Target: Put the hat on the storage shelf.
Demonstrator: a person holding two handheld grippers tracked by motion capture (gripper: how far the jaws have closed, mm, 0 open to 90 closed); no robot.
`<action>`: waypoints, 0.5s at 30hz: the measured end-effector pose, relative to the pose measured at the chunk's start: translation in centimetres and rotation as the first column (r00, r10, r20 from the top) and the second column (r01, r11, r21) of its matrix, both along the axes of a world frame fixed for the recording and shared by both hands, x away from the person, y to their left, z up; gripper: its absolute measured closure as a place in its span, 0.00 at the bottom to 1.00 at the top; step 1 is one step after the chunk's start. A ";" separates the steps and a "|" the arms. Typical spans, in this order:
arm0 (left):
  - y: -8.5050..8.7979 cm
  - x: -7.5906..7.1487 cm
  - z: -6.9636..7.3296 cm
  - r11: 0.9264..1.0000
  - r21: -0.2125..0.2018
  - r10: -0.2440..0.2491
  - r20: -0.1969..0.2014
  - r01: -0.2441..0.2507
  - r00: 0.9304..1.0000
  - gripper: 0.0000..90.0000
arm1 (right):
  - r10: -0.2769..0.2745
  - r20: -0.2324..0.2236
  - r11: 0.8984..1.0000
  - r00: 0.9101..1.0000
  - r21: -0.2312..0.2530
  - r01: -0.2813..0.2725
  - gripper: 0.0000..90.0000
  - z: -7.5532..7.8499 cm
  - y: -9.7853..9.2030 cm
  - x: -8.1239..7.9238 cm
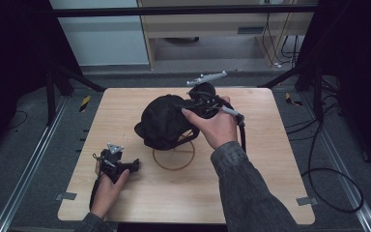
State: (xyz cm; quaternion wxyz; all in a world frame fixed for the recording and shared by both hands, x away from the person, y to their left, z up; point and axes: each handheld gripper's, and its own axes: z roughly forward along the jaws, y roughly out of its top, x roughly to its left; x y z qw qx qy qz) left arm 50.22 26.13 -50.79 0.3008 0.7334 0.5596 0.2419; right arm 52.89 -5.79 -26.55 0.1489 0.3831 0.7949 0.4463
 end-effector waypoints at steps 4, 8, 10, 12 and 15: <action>0.0 0.0 0.0 1.000 0.000 0.000 0.000 0.000 1.000 0.00 | -0.009 0.002 1.000 1.000 0.007 0.009 0.63 0.3 -0.8 -0.3; 0.0 0.0 0.0 1.000 0.000 0.000 0.000 0.000 1.000 0.00 | -0.010 0.001 1.000 1.000 0.011 0.010 0.61 0.5 -1.7 -0.6; 0.0 0.0 0.0 1.000 0.000 0.000 0.000 0.000 1.000 0.00 | -0.012 0.002 1.000 1.000 0.011 0.012 0.61 0.5 -2.0 -0.8; 0.0 0.0 0.0 1.000 0.000 0.000 0.000 0.000 1.000 0.00 | -0.013 0.004 1.000 1.000 0.015 0.013 0.59 0.5 -2.4 -1.0; 0.0 0.0 0.0 1.000 0.000 0.000 0.000 0.000 1.000 0.00 | -0.017 -0.003 1.000 1.000 0.025 0.017 0.58 0.6 -2.9 -1.5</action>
